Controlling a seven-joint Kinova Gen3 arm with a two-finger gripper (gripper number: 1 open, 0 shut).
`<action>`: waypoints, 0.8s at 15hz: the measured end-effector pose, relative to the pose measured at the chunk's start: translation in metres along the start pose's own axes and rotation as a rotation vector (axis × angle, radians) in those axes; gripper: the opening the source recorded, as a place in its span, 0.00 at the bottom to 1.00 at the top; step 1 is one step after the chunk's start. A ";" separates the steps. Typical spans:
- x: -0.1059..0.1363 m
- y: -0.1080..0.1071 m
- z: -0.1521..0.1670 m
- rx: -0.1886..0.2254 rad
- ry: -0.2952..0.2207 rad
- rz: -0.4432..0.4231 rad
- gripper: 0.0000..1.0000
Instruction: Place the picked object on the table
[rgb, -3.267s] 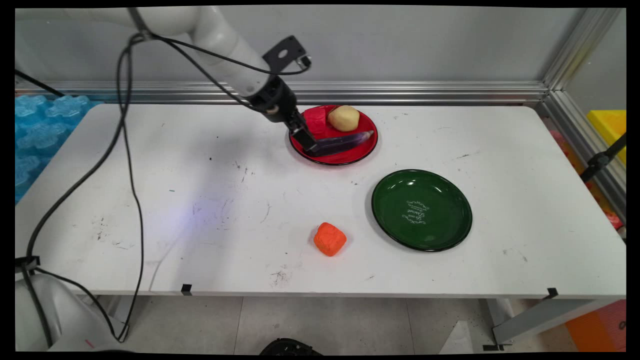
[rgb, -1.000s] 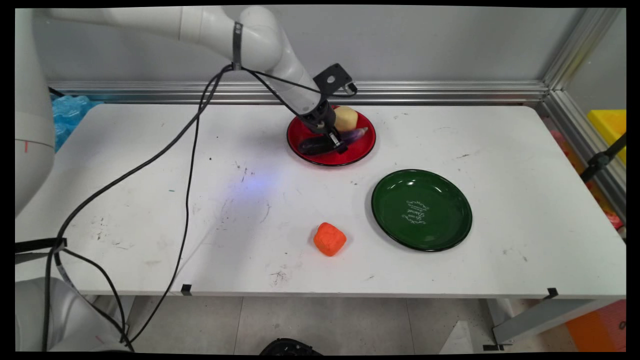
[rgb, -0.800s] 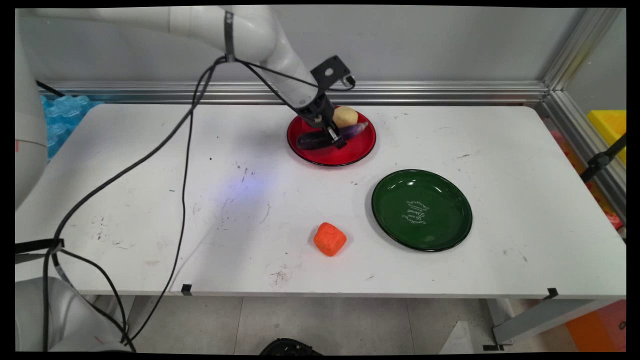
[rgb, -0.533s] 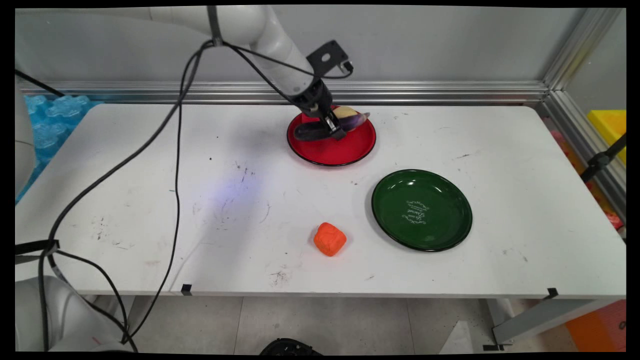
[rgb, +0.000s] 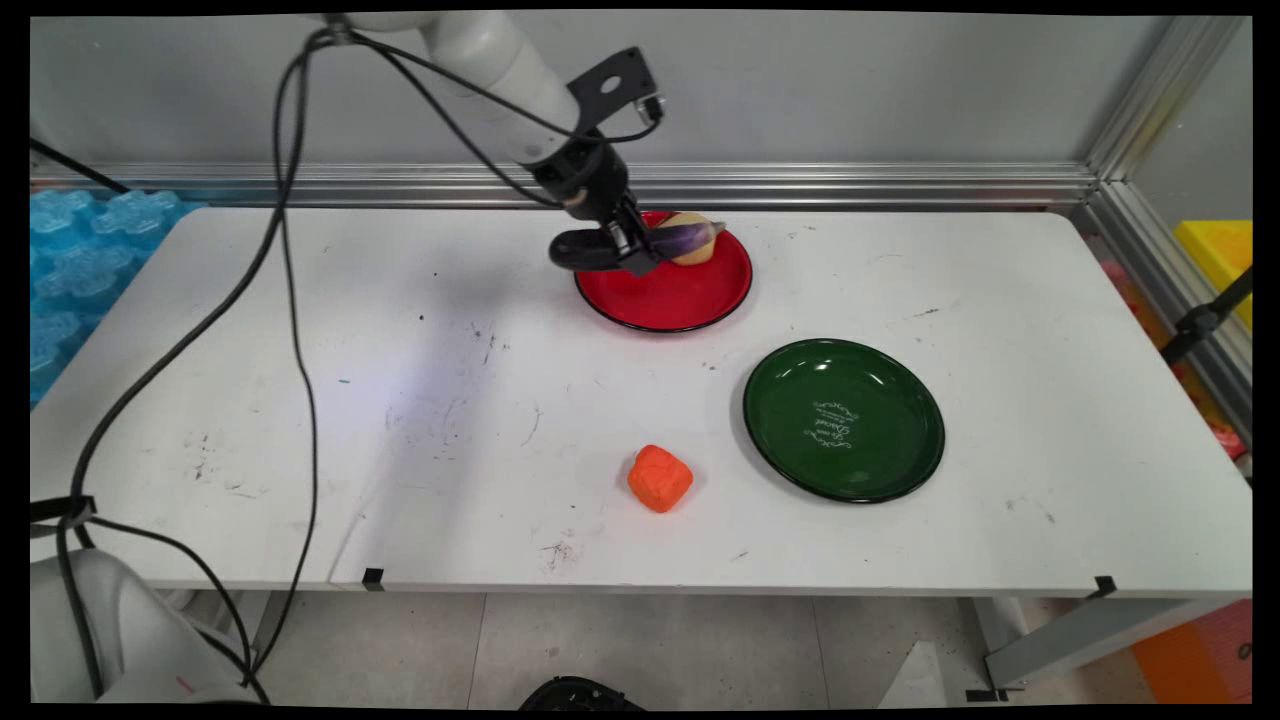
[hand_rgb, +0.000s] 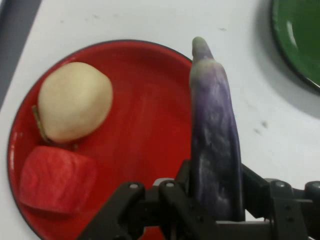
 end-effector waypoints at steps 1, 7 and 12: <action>-0.003 0.003 -0.005 -0.009 0.000 0.013 0.00; -0.025 0.032 -0.034 -0.093 0.008 0.091 0.00; -0.040 0.057 -0.035 -0.145 0.014 0.142 0.00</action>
